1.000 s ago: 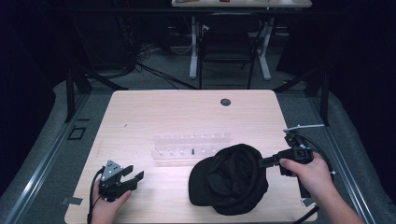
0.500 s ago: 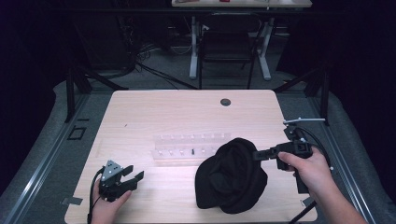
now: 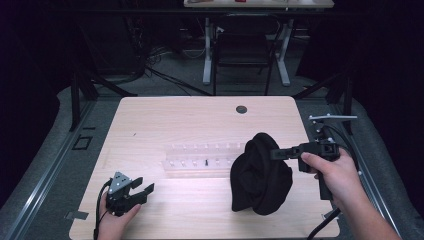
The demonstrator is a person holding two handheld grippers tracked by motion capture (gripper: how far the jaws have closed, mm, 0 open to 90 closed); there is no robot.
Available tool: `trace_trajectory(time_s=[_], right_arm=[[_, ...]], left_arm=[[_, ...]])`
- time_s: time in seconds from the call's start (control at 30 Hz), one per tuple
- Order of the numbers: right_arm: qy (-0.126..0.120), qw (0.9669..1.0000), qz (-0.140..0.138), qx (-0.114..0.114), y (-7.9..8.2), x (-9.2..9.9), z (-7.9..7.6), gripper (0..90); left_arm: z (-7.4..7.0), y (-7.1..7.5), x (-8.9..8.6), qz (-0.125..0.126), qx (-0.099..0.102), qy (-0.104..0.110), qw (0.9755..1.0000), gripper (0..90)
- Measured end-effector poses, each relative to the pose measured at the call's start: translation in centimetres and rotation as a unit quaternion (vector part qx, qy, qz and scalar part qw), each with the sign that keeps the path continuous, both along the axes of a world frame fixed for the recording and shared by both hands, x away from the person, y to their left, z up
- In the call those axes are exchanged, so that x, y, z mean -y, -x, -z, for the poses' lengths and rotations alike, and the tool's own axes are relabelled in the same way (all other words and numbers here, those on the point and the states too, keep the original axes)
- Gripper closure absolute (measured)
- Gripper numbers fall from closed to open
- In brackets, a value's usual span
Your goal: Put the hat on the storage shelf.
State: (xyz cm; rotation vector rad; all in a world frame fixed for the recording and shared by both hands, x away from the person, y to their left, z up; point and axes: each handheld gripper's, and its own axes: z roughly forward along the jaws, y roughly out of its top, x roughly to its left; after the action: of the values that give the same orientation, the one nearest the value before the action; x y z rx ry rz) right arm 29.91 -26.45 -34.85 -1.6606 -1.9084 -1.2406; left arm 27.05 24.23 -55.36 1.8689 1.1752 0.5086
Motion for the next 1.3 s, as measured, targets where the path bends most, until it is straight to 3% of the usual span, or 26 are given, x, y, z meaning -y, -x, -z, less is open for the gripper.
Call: trace_trajectory(time_s=[0.33, 0.73, 1.3], right_arm=[[-0.013, 0.9994, 0.023, 0.023, -0.3, 1.0, -1.6, 88.5], [-0.037, 0.998, 0.026, 0.043, -0.9, 0.7, -3.3, 88.5], [-0.045, 0.9968, 0.028, 0.061, -2.6, -1.6, -5.2, 88.4]], left_arm=[[0.0, 0.0, 0.1, 0.001, 0.0, 0.0, 1.0, 46.9], [-0.1, 0.0, 0.1, 0.004, 0.001, -0.001, 1.0, 47.0], [-0.2, 0.0, -0.1, 0.0, 0.003, 0.001, 1.0, 47.0]])
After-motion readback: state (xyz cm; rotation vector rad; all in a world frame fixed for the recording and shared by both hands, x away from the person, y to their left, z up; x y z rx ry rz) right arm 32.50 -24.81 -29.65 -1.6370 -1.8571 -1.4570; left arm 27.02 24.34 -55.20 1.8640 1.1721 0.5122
